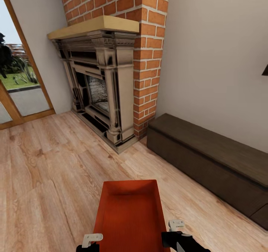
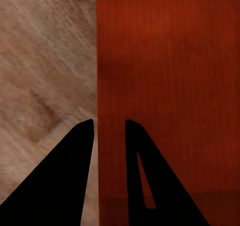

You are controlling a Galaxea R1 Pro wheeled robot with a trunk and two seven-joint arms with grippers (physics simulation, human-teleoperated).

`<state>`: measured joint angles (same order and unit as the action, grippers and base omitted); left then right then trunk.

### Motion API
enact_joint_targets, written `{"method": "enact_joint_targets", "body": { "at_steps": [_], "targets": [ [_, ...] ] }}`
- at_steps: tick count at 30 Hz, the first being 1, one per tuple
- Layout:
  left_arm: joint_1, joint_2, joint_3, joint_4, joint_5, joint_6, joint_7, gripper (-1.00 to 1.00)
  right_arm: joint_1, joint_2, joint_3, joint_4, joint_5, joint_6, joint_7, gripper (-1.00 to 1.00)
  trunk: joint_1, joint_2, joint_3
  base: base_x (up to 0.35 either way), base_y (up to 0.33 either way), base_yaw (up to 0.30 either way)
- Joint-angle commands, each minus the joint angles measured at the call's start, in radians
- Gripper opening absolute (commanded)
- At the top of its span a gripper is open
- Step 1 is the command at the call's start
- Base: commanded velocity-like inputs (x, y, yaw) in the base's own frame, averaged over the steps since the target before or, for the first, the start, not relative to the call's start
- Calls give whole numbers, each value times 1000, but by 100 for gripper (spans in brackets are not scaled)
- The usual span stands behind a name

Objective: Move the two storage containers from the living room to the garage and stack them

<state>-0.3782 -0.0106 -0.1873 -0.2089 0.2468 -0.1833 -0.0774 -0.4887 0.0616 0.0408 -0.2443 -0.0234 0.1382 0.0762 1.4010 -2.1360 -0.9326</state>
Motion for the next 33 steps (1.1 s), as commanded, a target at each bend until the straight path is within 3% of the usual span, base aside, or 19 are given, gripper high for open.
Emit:
{"method": "enact_joint_targets", "body": {
  "at_steps": [1, 33],
  "targets": [
    [0, 2, -18, 3, 9, -4, 5, -100, -1, -6, 0, -3, 10, 5, -6, -100, -4, 7, 2, 0, 0, 0],
    [-1, 3, -19, 3, 9, -4, 5, -100, 0, -8, -1, -7, 10, 4, -6, -100, -127, 231, 103, 0, 0, 0]
  ]
}}
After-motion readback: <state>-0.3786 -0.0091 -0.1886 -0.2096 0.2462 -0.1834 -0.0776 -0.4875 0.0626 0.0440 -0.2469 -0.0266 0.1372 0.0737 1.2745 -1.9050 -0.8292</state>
